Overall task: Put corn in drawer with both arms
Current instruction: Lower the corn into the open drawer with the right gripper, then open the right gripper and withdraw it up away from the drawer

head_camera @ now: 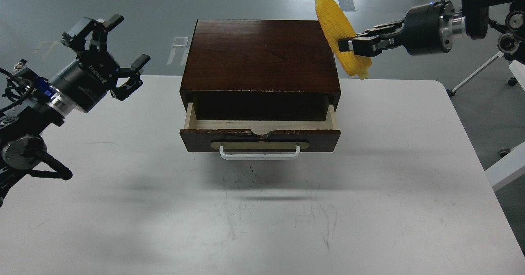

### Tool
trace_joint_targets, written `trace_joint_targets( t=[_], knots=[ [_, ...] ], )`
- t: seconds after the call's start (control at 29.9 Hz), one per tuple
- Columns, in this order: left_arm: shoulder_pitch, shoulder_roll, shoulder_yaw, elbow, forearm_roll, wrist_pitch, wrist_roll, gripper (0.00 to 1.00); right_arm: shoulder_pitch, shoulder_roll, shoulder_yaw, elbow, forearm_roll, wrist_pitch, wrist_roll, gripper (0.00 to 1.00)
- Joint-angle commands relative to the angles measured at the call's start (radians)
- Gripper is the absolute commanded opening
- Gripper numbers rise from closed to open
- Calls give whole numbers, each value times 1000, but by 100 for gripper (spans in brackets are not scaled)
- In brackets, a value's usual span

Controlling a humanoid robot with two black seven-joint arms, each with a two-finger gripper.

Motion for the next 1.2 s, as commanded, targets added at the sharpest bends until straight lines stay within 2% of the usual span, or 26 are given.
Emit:
trace_joint_targets(
  t=[0.0,0.17,0.53,0.8,0.97,1.14,1.17],
  knots=[
    [-2,1,0,0,2,0,0,99,47,21,-12,92,-96,0,0,8],
    [-2,3,-1,-2,3,0,0,99,116,97,-69,171,-316,-5,0,8],
    [-2,21,0,-3,3,0,0,99,118,301,-147,158,-520,-82,0,8],
    [-2,33,-1,-3,3,-1,0,99,106,418,-185,15,-560,-108,0,9],
    [-2,33,-1,-3,2,-1,0,99,89,420,-192,13,-559,-108,0,14],
    [-2,33,-1,-5,2,-1,0,99,77,420,-192,13,-559,-108,0,24],
    [-2,33,-1,-5,2,-1,0,99,75,420,-192,13,-559,-109,0,29]
  ],
)
